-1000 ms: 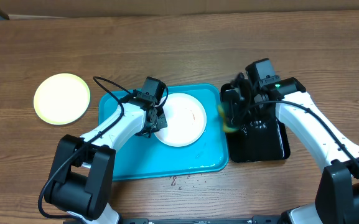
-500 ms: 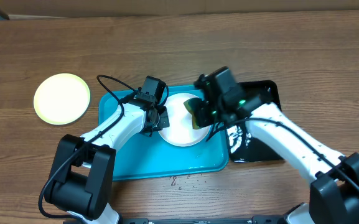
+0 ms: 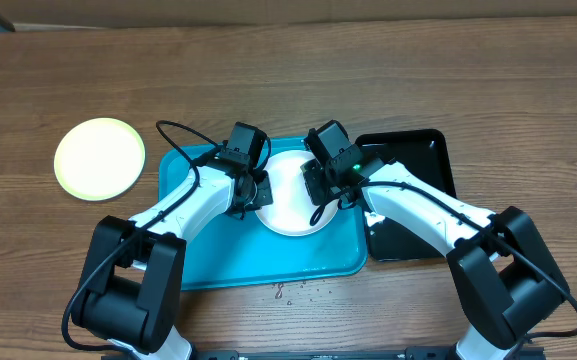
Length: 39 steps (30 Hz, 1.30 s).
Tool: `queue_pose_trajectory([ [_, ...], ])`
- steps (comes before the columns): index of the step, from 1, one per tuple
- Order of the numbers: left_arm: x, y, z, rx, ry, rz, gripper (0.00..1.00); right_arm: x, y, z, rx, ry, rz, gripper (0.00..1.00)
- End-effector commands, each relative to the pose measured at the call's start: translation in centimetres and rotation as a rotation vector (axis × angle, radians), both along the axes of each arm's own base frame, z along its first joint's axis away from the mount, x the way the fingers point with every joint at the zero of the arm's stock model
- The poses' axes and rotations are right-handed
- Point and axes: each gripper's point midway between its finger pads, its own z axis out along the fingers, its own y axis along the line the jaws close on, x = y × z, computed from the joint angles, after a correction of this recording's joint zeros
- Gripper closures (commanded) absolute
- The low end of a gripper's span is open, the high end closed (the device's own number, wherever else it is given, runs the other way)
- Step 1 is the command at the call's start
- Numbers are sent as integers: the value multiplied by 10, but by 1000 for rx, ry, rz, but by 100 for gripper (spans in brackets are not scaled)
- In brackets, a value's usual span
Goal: Clean dirty plates on tray and stack at the side
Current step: 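Scrub the white plate with the sponge while left gripper holds the rim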
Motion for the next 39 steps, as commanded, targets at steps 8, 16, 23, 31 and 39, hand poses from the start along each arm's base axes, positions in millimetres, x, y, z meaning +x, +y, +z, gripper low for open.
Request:
queue_pose_trajectory([
  [8,-25,4,-25,35,94,-41,95,2,-1,-13,-10,21,-34,96],
  [16,-25,4,-25,35,94,-41,96,-2,-5,-38,-45,72,-39,96],
  [23,-25,4,-25,35,94,-41,96,-11,11,-43,39,136,-25,96],
  [31,-25,4,-25,35,94,-41,96,-21,21,-54,105,221,-96,96],
  [39,-25,4,-25,36,95,-41,96,-44,64,-58,331,385,20,96],
])
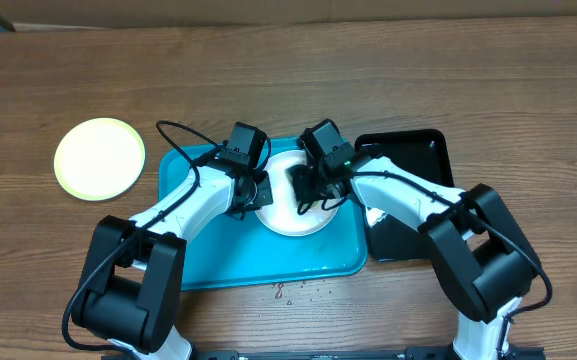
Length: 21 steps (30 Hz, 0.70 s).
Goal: Clean dirty plates on tray and stack at the side
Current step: 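Scrub the white plate with the sponge while left gripper holds the rim, then return the sponge to the black tray and release with the right gripper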
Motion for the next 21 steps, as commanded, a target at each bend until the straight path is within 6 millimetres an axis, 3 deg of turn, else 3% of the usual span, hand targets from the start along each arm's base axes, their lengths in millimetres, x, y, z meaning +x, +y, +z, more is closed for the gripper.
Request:
queue_pose_trajectory([
  [1,-25,4,-25,36,95,-40,96,-41,23,-19,124,197,94,96],
  [5,-26,4,-25,37,97,-40,96,-33,29,17,221,187,135,96],
  [11,-26,5,-25,40,97,-40,96,-1,11,95,267,38,121,96],
  [16,-26,5,-25,40,97,-39,96,23,-33,130,218,-67,2,96],
  [18,-26,5,-25,42,98,-40,96,26,-56,131,173,-65,-55,96],
  [21,-26,5,-25,42,98,-40,95,27,-106,119,41,-21,-177,96],
])
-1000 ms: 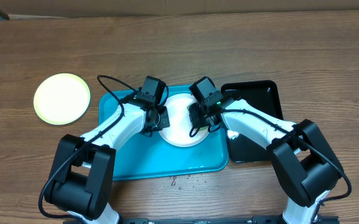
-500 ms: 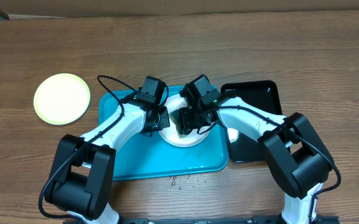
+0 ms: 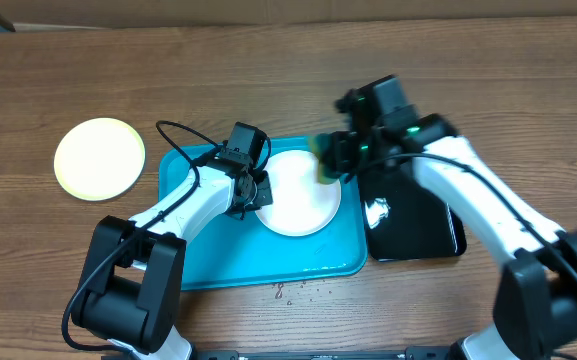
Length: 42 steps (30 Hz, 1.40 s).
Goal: Clean dirty plates on tray and stack at the side
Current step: 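Return the sponge to the black tray and release with the right gripper, then lift the white plate off the teal tray with the left gripper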
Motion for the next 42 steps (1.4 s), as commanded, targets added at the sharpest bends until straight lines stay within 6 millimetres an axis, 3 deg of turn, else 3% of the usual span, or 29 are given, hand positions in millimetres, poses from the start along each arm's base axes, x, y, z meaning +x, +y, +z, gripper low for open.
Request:
queue_pose_trajectory([
  [1,-26,5,-25,42,97,-40,96,12,-54,-7,-158,-1,-131,96],
  [4,-25,5,-25,40,95,-40,96,3,-108,-25,-332,76,-237,96],
  [6,-25,4,-25,40,95,-40,96,-4,-131,-34,-410,112,-277,96],
  [9,-27,5,-24,45,106,-40,96,-15,-158,-50,-494,156,-324,96],
  [12,-28,15,-13,96,109,-32,96,-21,-175,-64,-540,169,-359,89],
  [14,-25,25,3,150,79,-22,96,-20,-179,-71,-537,162,-370,88],
  [20,-14,45,81,219,-114,21,96,-17,-180,-83,-529,137,-383,83],
  [23,-15,50,115,208,-207,39,96,-16,-180,-82,-529,132,-384,57],
  [25,-20,56,135,225,-264,49,96,-15,-182,-82,-538,125,-388,34],
  [27,-26,62,151,262,-313,59,96,-14,-184,-82,-547,119,-393,0],
  [35,-40,60,187,485,-470,-2,96,-14,-184,-82,-547,119,-392,0],
  [42,-47,31,210,626,-620,-115,96,-14,-184,-82,-547,119,-392,0],
])
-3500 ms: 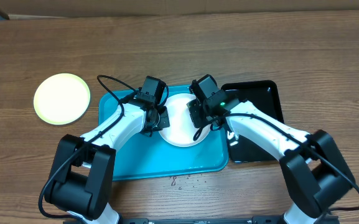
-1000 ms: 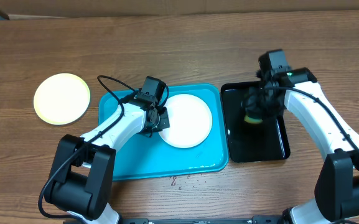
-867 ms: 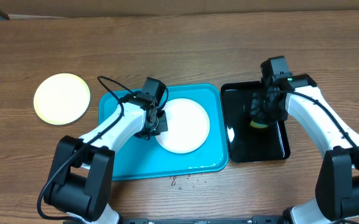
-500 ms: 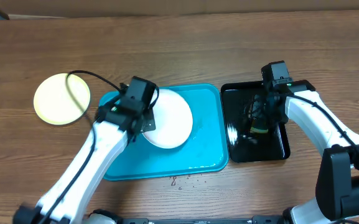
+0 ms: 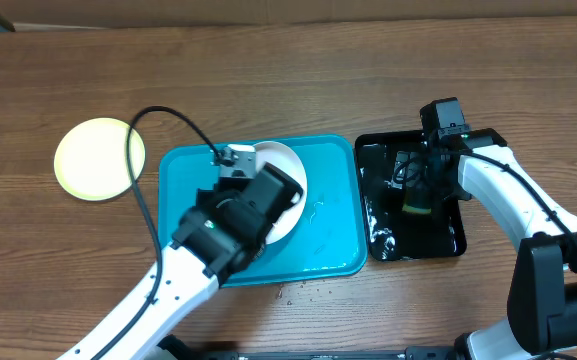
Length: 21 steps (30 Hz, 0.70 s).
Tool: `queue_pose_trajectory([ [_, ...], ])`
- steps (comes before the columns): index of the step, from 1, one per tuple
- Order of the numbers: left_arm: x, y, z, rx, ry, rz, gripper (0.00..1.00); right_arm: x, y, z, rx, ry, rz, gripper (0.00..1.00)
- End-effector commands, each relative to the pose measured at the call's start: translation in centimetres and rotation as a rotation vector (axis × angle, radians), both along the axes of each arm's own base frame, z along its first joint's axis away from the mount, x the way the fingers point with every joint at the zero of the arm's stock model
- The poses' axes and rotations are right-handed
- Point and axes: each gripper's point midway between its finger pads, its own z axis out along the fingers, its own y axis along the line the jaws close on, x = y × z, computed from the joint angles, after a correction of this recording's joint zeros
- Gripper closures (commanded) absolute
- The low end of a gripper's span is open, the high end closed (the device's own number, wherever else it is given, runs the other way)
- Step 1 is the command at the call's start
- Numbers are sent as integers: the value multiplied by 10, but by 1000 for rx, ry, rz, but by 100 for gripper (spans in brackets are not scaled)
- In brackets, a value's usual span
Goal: Clean dirty plates on tray and stack at the side
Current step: 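Lift the white plate off the teal tray with the left gripper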
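A white plate [image 5: 286, 172] is lifted off the blue tray [image 5: 328, 240] and hangs over its left half. My left gripper [image 5: 253, 185] appears shut on the plate's rim, with the raised arm hiding most of the fingers. A pale yellow-green plate [image 5: 98, 158] lies on the table at the left. My right gripper [image 5: 413, 190] is down in the black tray [image 5: 438, 238], shut on a yellow-green sponge [image 5: 418, 206].
Wet patches glisten on the blue tray's right half and in the black tray. Small crumbs [image 5: 290, 291] lie on the wood just in front of the blue tray. The left arm's cable loops over the table between the yellow-green plate and the blue tray.
My left arm has risen, and the white plate is now up off the blue tray and further left. My right gripper moved with the sponge from the blue tray's right edge into the black tray.
At first the left gripper held the white plate's left rim on the blue tray while the right gripper was on the plate. Then the right gripper was at the tray's right edge with the sponge. Now it is in the black tray, and the plate is lifted.
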Motion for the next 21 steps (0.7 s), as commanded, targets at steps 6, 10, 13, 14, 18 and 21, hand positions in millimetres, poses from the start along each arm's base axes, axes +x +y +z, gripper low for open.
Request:
queue_pose_trajectory([
  [6,-8,-32,56,224,-288,-109,96,1,-3,1,-8,-9,-6,0],
  [10,-16,-54,74,323,-371,-202,96,1,-3,1,-8,-9,-6,0],
  [13,-19,-70,79,377,-389,-271,96,1,-3,1,-8,-9,-6,0],
  [14,-18,-73,81,395,-396,-279,96,1,-3,1,-8,-9,-6,0],
  [18,-14,-81,81,473,-394,-308,96,1,-3,1,-8,-9,-6,0],
  [21,-11,-84,78,510,-389,-316,96,1,-3,1,-8,-9,-6,0],
])
